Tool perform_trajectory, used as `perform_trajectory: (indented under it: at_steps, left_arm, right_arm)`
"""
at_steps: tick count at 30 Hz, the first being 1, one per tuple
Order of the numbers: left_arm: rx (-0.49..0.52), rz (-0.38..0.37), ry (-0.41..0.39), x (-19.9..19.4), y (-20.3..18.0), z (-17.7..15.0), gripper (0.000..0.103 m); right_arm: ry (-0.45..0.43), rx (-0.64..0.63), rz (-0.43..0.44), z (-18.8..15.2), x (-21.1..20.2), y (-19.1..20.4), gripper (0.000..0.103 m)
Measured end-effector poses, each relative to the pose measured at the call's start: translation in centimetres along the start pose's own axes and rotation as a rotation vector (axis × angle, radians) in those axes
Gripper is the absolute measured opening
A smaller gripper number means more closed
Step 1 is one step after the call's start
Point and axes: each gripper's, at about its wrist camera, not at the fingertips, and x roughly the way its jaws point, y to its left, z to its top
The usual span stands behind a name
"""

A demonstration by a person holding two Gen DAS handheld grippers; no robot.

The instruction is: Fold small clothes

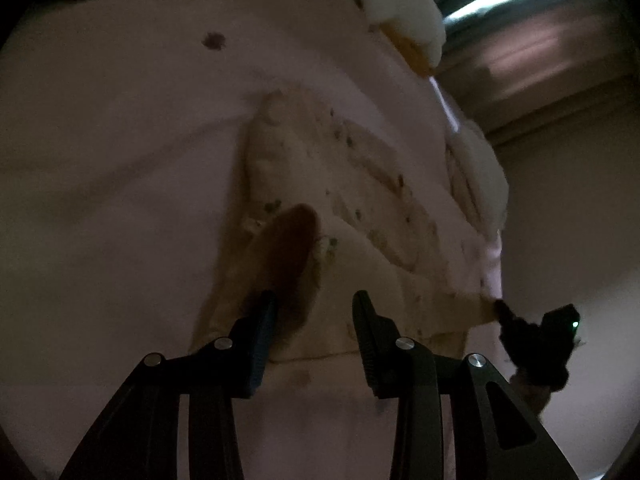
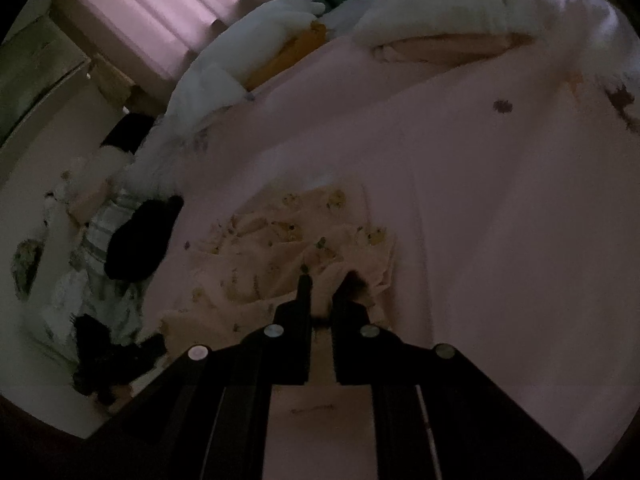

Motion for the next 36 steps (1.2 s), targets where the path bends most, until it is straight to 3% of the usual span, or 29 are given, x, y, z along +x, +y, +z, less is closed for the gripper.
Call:
perform_trajectory:
  at_steps: [5, 7, 8, 14, 18, 21, 25, 28, 30, 32, 33, 34, 36]
  left_arm:
    - [-0.027, -0.035, 0.022, 1.3, 0.3, 0.2, 0.032]
    - [-0.008, -0.03, 0.017, 1.3, -0.1, 0.2, 0.007]
    - [0.013, -0.031, 0.029, 1.0, -0.3, 0.2, 0.004]
    - [-0.015, -0.162, -0.078, -0.7, -2.1, 1.9, 0.003]
    - [-0.163, -0.294, -0.194, -1.6, -1.2, 5.1, 0.003]
    - [-0.198, -0.319, -0.271, -1.7, -1.2, 7.4, 0.003]
    - [-0.19, -0.218, -0.29, 0.3, -1.5, 10.6, 0.003]
    - [-0.269, -0.018, -0.217, 3.7, -0.3, 12.3, 0.003]
    - [-0.319, -0.032, -0.137, 5.3, 1.2, 12.9, 0.003]
    - [-0.32, -0.044, -0.14, 4.5, 1.9, 12.8, 0.003]
    - [-0.299, -0.024, -0.166, 3.4, 1.8, 12.6, 0.009]
    - [-0.28, -0.002, -0.188, 2.7, 1.6, 12.2, 0.021]
    - [-0.22, 0.041, -0.236, 0.5, 0.7, 11.3, 0.037]
  right_arm:
    - [0.001, -0.024, 0.001, -0.4, 0.4, 0.7, 0.01]
    - [0.001, -0.027, 0.008, -0.3, 0.4, 0.8, 0.008]
    - [-0.005, -0.026, 0.019, -0.3, 0.3, 0.7, 0.008]
    - [-0.057, 0.05, 0.083, 0.3, -0.1, -0.4, 0.006]
    - [-0.098, 0.087, 0.129, 1.7, 0.1, -0.4, 0.006]
    - [-0.116, 0.088, 0.126, 3.1, 0.8, -0.1, 0.006]
    - [-0.111, 0.097, 0.088, 5.3, 3.0, -0.2, 0.007]
    - [-0.062, 0.104, -0.027, 6.6, 6.3, -0.4, 0.011]
    - [-0.018, 0.136, -0.067, 6.7, 8.4, -0.8, 0.013]
    - [-0.011, 0.107, -0.098, 6.6, 8.9, -0.4, 0.024]
    - [-0.012, 0.072, -0.135, 6.4, 8.9, 0.2, 0.043]
    - [-0.015, 0.039, -0.147, 6.3, 8.5, 0.7, 0.054]
    - [-0.015, -0.015, -0.13, 6.2, 7.5, 1.3, 0.055]
